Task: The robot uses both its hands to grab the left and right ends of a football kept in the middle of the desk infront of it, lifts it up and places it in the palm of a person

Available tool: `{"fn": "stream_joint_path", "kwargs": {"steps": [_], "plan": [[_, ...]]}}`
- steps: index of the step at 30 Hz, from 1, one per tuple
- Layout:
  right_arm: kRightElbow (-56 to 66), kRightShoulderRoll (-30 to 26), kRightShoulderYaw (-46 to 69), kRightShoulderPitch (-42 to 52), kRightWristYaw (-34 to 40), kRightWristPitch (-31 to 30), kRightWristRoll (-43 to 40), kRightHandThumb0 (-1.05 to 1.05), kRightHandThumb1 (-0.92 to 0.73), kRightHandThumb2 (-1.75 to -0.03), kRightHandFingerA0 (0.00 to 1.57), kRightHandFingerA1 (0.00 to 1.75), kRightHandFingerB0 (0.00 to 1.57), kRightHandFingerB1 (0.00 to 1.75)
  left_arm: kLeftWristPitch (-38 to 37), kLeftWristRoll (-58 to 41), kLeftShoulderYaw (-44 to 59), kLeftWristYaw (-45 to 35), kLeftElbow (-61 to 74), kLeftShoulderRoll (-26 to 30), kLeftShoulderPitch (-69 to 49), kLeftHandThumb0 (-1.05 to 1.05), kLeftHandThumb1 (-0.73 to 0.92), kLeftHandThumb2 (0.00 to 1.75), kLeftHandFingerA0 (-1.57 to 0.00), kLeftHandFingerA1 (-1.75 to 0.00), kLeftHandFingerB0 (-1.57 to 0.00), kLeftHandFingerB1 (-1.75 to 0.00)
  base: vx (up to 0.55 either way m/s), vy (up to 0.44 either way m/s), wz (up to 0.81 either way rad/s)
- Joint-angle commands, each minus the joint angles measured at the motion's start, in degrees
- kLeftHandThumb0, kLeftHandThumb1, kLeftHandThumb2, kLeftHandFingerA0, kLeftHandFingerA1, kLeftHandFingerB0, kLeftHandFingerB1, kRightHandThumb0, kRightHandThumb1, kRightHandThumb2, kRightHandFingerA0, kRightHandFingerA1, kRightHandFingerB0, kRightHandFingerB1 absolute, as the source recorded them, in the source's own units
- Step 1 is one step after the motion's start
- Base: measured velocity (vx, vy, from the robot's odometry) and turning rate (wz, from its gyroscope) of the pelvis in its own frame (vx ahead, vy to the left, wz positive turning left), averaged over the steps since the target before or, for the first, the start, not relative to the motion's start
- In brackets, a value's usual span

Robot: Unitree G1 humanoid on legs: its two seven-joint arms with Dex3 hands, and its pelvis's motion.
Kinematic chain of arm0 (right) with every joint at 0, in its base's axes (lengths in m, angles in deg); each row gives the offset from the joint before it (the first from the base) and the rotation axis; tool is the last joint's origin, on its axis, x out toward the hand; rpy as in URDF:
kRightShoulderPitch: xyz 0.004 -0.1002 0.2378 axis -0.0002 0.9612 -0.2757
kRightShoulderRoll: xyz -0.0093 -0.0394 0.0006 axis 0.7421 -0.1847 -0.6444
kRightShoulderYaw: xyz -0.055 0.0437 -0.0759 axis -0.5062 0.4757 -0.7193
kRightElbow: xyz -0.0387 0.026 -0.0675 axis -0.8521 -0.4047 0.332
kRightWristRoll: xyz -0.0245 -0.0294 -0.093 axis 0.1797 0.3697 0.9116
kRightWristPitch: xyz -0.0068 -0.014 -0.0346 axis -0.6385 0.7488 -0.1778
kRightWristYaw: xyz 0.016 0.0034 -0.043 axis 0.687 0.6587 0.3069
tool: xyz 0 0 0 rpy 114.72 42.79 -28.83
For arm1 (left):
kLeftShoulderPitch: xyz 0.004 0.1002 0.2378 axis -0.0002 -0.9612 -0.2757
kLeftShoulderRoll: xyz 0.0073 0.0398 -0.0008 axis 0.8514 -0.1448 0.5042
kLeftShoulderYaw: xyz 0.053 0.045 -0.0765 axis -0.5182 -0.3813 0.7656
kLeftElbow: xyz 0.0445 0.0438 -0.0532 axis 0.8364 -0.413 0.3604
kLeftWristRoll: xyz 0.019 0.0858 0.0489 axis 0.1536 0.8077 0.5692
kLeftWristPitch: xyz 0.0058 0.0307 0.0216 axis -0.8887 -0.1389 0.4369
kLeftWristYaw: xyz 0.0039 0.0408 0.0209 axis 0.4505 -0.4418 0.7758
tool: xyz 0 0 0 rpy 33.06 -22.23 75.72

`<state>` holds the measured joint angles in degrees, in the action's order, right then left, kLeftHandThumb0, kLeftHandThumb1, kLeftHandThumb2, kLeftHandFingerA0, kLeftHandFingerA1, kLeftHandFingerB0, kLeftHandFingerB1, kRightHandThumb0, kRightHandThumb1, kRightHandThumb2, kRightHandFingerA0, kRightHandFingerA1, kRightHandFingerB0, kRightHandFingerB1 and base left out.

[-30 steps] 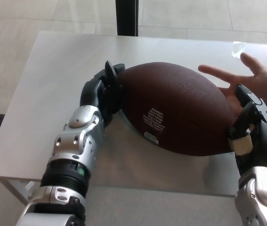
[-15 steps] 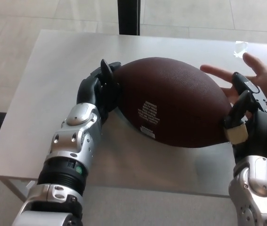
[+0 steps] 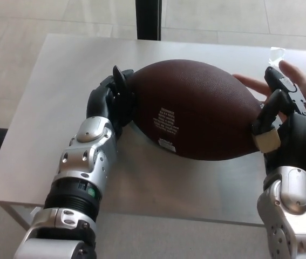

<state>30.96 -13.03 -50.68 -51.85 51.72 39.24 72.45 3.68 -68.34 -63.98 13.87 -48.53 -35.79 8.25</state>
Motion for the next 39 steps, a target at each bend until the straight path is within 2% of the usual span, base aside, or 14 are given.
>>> {"fn": "stream_joint_path", "kwargs": {"steps": [1, 3, 5, 14, 15, 16, 21, 26, 27, 30, 32, 36, 37, 39], "plan": [[-0.4, 7.3, -4.2, -3.5, -2.8, 1.7, -2.4, -0.97, -0.92, -0.82, 0.32, 0.45, 0.23, 0.33, 0.0, -1.2, -2.3, -3.8, -1.9, -6.3, 2.6, -0.90, 0.82, 1.22, -0.42, -0.79, -0.18, -0.51, 0.00, 0.000, 0.00], [-0.8, 7.2, -4.1, -3.4, -3.2, 2.6, -2.9, -0.96, -0.92, -0.83, 0.31, 0.46, 0.22, 0.33, 0.9, -1.9, -1.8, -2.9, -1.3, -6.9, 3.2, -0.99, 0.92, 0.88, -0.26, -0.76, -0.15, -0.44, 0.00, 0.000, 0.00], [-1.1, 7.2, -3.7, -3.6, -3.7, 3.0, -3.6, -0.96, -0.92, -0.82, 0.32, 0.46, 0.22, 0.33, 1.3, -1.6, -2.3, -2.9, -0.7, -6.9, 3.5, -0.93, 0.85, 1.24, -0.27, -0.69, -0.13, -0.50, 0.00, 0.000, 0.00], [-1.9, 5.6, -0.3, -8.0, -3.1, 3.3, -6.8, -0.94, -0.92, -0.79, 0.38, 0.48, 0.27, 0.32, 1.0, -4.0, -1.4, -5.0, -0.1, -6.7, 6.0, -1.00, 0.92, 0.87, -0.18, -0.62, -0.12, -0.42, 0.00, 0.000, 0.00], [-2.0, 5.3, -0.1, -8.6, -3.0, 3.1, -6.7, -0.98, -0.92, -0.80, 0.41, 0.51, 0.29, 0.34, 1.2, -3.7, -1.8, -4.6, 0.1, -6.6, 6.2, -0.89, 0.84, 1.25, -0.18, -0.62, -0.05, -0.45, 0.00, 0.000, 0.00], [-1.7, 5.2, 0.1, -9.2, -2.4, 2.4, -6.7, -0.99, -0.92, -0.80, 0.43, 0.52, 0.32, 0.34, 0.9, -4.1, -1.6, -4.9, 0.2, -6.8, 6.6, -0.98, 0.92, 0.90, -0.22, -0.62, -0.12, -0.42, 0.00, 0.000, 0.00], [-2.0, 5.0, 1.1, -10.1, -2.5, 2.3, -7.4, -0.94, -0.92, -0.78, 0.40, 0.51, 0.32, 0.34, 0.3, -3.7, -2.3, -5.4, -0.4, -6.6, 7.3, -0.99, 0.92, 0.89, -0.20, -0.66, -0.12, -0.45, 0.00, 0.000, 0.00], [-2.7, 4.4, 1.5, -10.5, -3.2, 3.0, -7.4, -0.95, -0.92, -0.78, 0.39, 0.54, 0.31, 0.35, 0.7, -3.8, -2.6, -5.7, -0.6, -6.3, 7.6, -0.89, 0.85, 1.24, -0.10, -0.61, -0.02, -0.44, 0.00, 0.000, 0.00], [-2.5, 4.1, 1.3, -10.7, -3.3, 2.8, -7.2, -0.95, -0.92, -0.78, 0.40, 0.52, 0.30, 0.33, -0.3, -4.5, -2.1, -6.7, -0.8, -6.3, 7.5, -0.95, 0.92, 0.88, -0.23, -0.66, -0.15, -0.46, 0.00, 0.000, 0.00], [-2.7, 3.7, 1.6, -11.9, -2.6, 2.2, -6.9, -0.97, -0.92, -0.79, 0.39, 0.51, 0.32, 0.35, 1.8, -4.2, -2.6, -5.7, -0.1, -5.7, 8.7, -0.95, 0.92, 0.90, -0.21, -0.63, -0.13, -0.43, 0.00, 0.000, 0.00], [-2.8, 2.8, 2.1, -13.2, -2.7, 2.1, -6.6, -0.97, -0.92, -0.79, 0.39, 0.51, 0.33, 0.36, 1.4, -2.5, -3.9, -6.3, -1.2, -4.7, 10.7, -0.92, 0.88, 1.25, -0.38, -0.74, -0.18, -0.52, 0.00, 0.000, 0.00], [-3.3, 1.5, 5.9, -17.4, -1.5, 1.5, -8.3, -0.95, -0.92, -0.78, 0.48, 0.56, 0.35, 0.36, 2.5, -0.1, -5.3, -3.7, -4.6, -3.4, 16.7, -0.98, 0.92, 0.86, -0.24, -0.56, -0.19, -0.40, 0.00, 0.000, 0.00], [-3.9, 0.9, 6.8, -18.5, -1.3, 1.5, -8.3, -0.90, -0.76, -1.18, 0.42, 0.60, 0.31, 0.47, 3.1, -0.2, -5.2, -2.8, -5.3, -3.4, 17.9, -1.02, 0.91, 0.85, -0.22, -0.56, -0.21, -0.38, 0.00, 0.000, 0.00], [-5.6, 0.3, 8.1, -19.9, -1.4, 1.8, -8.4, -1.01, -0.79, -0.93, 0.47, 0.56, 0.36, 0.40, 3.2, 0.3, -5.2, -1.6, -6.7, -3.0, 19.5, -0.99, 0.92, 0.84, -0.34, -0.89, -0.28, -0.40, 0.00, 0.000, 0.00]]}}
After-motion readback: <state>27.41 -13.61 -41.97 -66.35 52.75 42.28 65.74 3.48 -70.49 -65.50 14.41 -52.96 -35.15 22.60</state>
